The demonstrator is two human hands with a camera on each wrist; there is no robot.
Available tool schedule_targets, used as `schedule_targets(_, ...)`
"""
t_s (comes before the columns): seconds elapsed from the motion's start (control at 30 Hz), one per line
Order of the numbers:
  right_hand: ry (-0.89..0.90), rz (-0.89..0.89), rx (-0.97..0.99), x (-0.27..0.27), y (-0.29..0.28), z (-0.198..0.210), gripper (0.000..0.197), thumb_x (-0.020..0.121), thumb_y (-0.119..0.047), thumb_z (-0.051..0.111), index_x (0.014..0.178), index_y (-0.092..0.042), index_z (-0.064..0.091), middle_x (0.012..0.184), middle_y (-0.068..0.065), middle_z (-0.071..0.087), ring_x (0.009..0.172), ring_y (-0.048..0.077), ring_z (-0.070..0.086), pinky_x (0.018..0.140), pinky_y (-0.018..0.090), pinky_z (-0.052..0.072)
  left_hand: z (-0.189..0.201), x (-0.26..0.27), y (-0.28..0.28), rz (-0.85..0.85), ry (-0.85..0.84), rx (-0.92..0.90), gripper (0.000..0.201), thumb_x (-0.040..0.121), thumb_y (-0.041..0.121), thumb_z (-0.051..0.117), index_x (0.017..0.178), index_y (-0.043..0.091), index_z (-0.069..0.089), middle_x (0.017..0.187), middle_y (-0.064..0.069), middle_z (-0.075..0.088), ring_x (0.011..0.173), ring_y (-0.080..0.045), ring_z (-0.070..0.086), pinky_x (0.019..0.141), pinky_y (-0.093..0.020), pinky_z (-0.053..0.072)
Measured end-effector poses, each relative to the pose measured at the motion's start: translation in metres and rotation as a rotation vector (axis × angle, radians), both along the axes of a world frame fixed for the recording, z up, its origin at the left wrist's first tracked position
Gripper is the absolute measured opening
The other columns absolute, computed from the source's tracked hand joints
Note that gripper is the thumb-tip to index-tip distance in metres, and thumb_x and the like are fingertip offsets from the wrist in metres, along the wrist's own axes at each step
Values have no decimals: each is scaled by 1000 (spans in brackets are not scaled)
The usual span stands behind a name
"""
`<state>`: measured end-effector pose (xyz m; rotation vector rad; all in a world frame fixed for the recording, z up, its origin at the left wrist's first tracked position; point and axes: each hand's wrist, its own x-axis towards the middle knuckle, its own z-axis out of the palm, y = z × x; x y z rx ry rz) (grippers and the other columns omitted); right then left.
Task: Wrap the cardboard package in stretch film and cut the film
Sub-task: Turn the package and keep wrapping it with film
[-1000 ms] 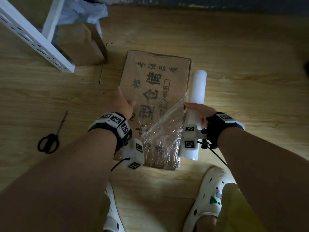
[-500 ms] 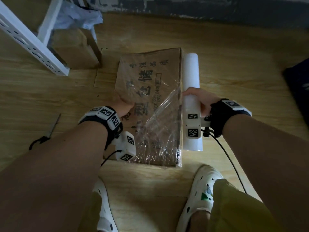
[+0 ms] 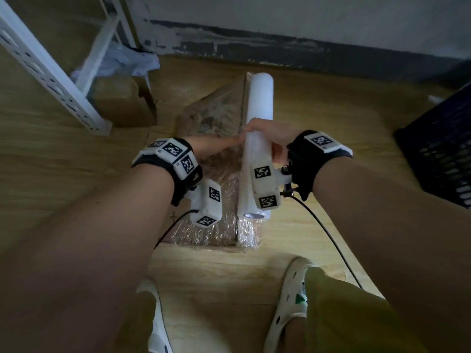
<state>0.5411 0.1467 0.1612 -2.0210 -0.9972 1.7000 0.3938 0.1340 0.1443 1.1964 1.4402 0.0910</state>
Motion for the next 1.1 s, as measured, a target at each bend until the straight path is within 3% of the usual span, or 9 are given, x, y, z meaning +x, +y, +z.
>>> schedule_targets(0.13,45,-6,10,-11,-1,-4,41,72,-33,70,100,-5,61,94,13,61,86,25,60,94,42,50,-1,-13,-2,1,22,-15,59,92,58,38,135,18,45,134,-7,52,118,-23,52,94,-30,40)
schedule_targets(0.23,57,-13,-7,-14,3,-9,29,78,-29,67,93,-6,58,96,13,62,87,26,61,98,43,50,-4,-16,-1,12,37,-20,49,91,59,41,116,19,54,113,-5,59,100,-21,57,84,-30,46)
schedule_targets(0.4,-102,1,-24,-5,5,-10,35,73,-35,68,85,-6,53,85,11,57,73,27,58,75,32,52,-16,-22,0,91,-28,-38,42,86,57,54,115,25,57,128,-1,57,117,-20,53,100,-35,43)
schedule_targets(0.5,-139,2,-42,1,2,-11,32,78,-35,66,85,-7,52,79,9,53,65,23,52,61,25,43,-28,-40,-5,228,-73,-67,45,93,26,59,134,12,47,136,-7,51,130,-25,44,91,-25,44)
schedule_targets(0.6,-83,-29,-46,-3,3,-9,48,57,-35,73,91,-6,55,92,12,57,80,27,57,87,37,48,-48,-56,-19,200,20,-13,41,89,0,61,128,2,51,128,-16,56,131,-31,44,91,-25,46)
schedule_targets(0.7,-76,-2,-22,-6,6,-9,51,50,-34,72,89,-6,56,96,13,56,87,27,56,97,47,44,-55,-52,-21,89,209,144,65,76,17,78,134,4,50,133,-11,55,124,-30,52,100,-34,41)
schedule_targets(0.83,-29,12,-22,-6,4,-7,29,69,-26,71,85,-7,57,88,12,55,85,26,54,91,43,45,-69,-54,-21,1,229,88,120,50,84,66,149,32,23,147,7,36,127,-21,45,109,-42,36)
schedule_targets(0.97,-22,26,-41,-8,3,-9,65,43,-34,75,100,-8,59,96,13,57,84,28,58,92,51,46,-69,-60,-27,134,108,24,126,41,80,72,147,31,24,142,1,47,129,-25,46,108,-47,36)
schedule_targets(1.1,-7,26,-8,-12,6,-10,57,37,-43,76,83,-15,58,84,6,54,79,24,48,81,37,43,-59,-74,-33,244,35,-127,112,48,71,79,139,17,40,137,-4,51,122,-30,51,105,-51,39)
